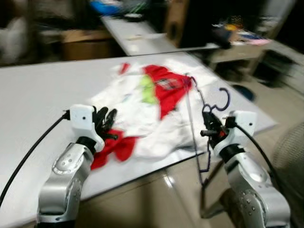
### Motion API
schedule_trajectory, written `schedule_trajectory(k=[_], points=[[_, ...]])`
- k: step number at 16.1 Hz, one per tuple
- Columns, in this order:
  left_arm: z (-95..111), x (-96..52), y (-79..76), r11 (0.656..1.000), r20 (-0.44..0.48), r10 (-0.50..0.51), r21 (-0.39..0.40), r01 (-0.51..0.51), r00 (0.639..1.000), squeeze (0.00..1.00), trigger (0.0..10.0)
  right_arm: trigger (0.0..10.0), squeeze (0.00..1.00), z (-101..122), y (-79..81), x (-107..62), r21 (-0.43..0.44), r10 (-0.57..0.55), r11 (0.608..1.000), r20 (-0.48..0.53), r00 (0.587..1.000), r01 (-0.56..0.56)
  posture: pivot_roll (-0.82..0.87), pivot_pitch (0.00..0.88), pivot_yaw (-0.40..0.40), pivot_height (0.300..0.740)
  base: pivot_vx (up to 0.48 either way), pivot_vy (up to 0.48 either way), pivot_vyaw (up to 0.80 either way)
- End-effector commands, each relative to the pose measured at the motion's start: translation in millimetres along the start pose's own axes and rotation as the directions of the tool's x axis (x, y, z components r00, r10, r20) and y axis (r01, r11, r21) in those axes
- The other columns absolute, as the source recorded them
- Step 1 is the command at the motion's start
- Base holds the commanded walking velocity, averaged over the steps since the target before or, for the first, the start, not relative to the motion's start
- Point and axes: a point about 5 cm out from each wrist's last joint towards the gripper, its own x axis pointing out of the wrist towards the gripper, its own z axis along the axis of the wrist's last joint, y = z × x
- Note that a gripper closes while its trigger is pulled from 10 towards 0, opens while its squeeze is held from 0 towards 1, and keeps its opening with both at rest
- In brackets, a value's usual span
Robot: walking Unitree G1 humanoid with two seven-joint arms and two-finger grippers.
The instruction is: Hang hanger
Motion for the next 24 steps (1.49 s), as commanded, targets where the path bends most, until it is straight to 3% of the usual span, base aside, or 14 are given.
schedule_trajectory(k=[1, 4, 8, 11, 15, 17, 20, 24], points=[[1.9, 5.6, -9.8, 0.999, 0.001, -0.04, 0.003, 0.04, 0.999, 1.0, 10.0, 10.0, 0.0, 5.6, -10.3, -1.0, -0.016, -0.038, 0.999, 0.025, 0.999, 0.038, 0.01, 0.0, -0.064, 0.74, 0.416, 0.0, 0.0], [3.6, 8.3, -8.0, 0.999, 0.004, -0.045, 0.008, 0.045, 0.999, 1.0, 10.0, 10.0, 0.0, 7.3, -8.7, -0.9, -0.017, -0.013, 1.0, 0.032, 0.999, 0.013, 0.01, 0.0, -0.055, 0.74, 0.404, 0.0, 0.0], [6.2, 11.6, -6.5, 0.999, 0.024, -0.042, 0.013, 0.041, 0.999, 1.0, 10.0, 10.0, 0.0, 8.0, -10.1, -2.0, -0.026, -0.006, 1.0, 0.031, 1.0, 0.007, 0.0, 0.0, -0.05, 0.74, 0.0, 0.061, 0.0], [7.1, 13.1, -6.5, 0.999, 0.025, -0.045, 0.019, 0.045, 0.999, 1.0, 10.0, 10.0, 0.0, 6.5, -10.9, -1.3, -0.009, -0.016, 1.0, 0.021, 1.0, 0.016, 0.01, 0.0, -0.05, 0.74, 0.0, 0.477, 0.0], [8.0, 15.3, -5.2, 0.998, 0.027, -0.05, 0.027, 0.049, 0.998, 1.0, 10.0, 10.0, 0.0, 6.1, -11.3, -0.2, -0.008, -0.025, 1.0, 0.019, 1.0, 0.025, 0.01, 0.0, -0.045, 0.74, 0.0, 0.463, -0.78], [7.0, 16.2, -11.8, 0.992, 0.016, -0.09, 0.09, 0.088, 0.996, 1.0, 10.0, 10.0, 0.0, 7.1, -13.7, -0.9, -0.018, -0.036, 0.999, 0.027, 0.999, 0.036, 0.0, 0.0, -0.042, 0.74, 0.0, -0.24, 0.0], [5.8, 18.9, -10.2, 0.997, 0.008, -0.059, 0.053, 0.058, 0.998, 1.0, 10.0, 10.0, 0.0, 11.3, -17.6, -1.2, -0.025, -0.03, 0.999, 0.044, 0.999, 0.031, 0.0, 0.0, -0.039, 0.74, 0.0, -0.301, 0.0], [2.8, 25.7, -8.7, 0.993, -0.03, -0.089, 0.081, 0.092, 0.996, 1.0, 10.0, 10.0, 0.0, 16.4, -31.8, -5.8, -0.048, 0.062, 0.997, 0.002, 0.998, -0.062, -0.01, 0.0, -0.042, 0.74, 0.0, 0.0, 0.0]])
